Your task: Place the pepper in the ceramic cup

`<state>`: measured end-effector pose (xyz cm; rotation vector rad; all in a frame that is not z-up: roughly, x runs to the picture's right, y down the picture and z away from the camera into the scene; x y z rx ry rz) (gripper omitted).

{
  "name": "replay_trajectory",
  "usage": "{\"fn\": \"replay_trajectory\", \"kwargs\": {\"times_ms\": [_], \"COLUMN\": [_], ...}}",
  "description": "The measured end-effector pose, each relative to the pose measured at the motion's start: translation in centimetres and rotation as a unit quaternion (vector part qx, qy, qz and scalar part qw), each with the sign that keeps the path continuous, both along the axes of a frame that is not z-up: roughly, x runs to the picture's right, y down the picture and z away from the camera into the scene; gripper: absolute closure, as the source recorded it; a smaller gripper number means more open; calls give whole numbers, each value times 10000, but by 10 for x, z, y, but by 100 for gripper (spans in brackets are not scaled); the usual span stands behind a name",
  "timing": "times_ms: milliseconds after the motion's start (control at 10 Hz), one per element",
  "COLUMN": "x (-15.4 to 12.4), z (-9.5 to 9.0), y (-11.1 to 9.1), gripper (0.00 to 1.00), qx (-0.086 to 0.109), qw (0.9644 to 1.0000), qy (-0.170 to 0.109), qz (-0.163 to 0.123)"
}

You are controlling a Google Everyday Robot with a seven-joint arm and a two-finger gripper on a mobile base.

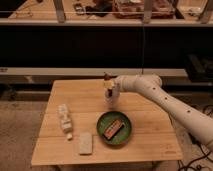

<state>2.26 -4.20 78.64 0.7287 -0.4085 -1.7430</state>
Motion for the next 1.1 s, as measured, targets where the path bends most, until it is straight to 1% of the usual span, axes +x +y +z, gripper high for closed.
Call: {"fn": "replay_trajectory", "kwargs": {"times_ms": [200,300,500,700,1100], "x": [3,10,24,37,37], "z": [2,7,17,27,33], "y": [3,5,7,3,-12], "gripper": [100,100,100,100,100], "qx": [-27,-55,-109,-168,-206], "qw": [9999,9998,9997,9997,9995], "qy": [-124,-166,-154,-127,-222], "qz": [-69,-114,-139,-112,-40]}}
